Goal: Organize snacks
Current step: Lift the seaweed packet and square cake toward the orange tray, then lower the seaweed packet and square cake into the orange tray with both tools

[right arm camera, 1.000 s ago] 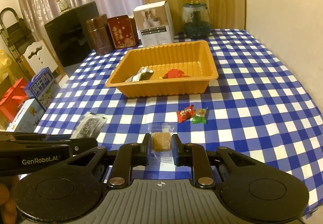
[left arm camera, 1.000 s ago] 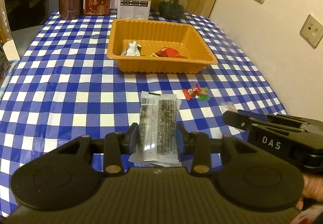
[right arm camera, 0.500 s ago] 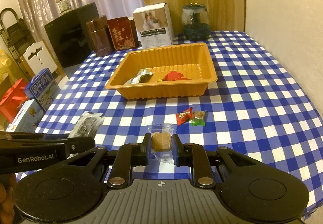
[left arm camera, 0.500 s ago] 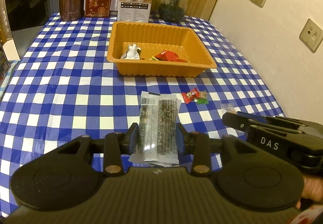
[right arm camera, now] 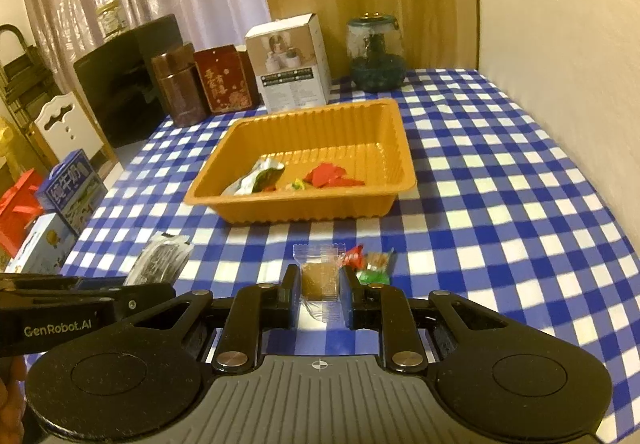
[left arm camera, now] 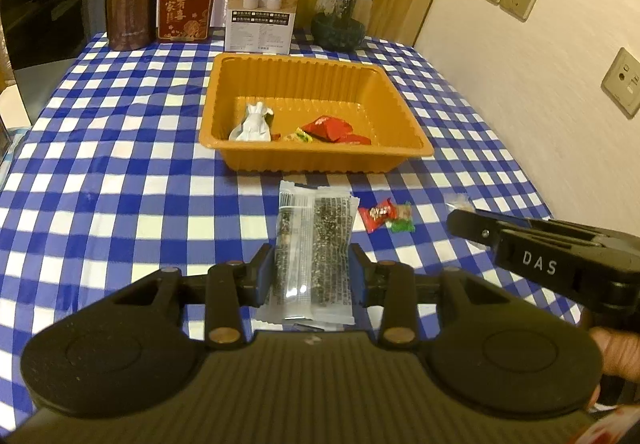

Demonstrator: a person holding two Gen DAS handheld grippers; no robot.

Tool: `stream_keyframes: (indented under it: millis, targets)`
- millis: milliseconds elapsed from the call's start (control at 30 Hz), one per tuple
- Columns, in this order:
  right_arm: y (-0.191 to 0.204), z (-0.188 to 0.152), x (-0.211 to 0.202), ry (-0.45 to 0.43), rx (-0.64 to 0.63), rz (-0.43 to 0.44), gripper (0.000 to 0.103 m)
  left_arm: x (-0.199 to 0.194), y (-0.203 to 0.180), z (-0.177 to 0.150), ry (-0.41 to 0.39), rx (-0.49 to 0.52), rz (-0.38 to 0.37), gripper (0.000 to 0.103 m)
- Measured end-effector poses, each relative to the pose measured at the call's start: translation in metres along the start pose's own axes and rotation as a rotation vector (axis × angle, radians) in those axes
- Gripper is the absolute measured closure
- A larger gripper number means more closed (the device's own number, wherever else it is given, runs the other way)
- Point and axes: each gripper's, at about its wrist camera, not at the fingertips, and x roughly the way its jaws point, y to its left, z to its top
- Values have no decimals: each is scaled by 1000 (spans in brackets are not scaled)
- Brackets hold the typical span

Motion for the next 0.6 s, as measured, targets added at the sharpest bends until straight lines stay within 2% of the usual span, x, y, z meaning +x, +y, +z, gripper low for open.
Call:
stream_keyframes:
  millis: [367,600]
  targets:
    - [-9,47,26,-46,-13,8,82,21,4,40,-37,12,-4,68]
    - [-14,76,54,-46,-24,12,82,40,6,72,-59,21,-4,68]
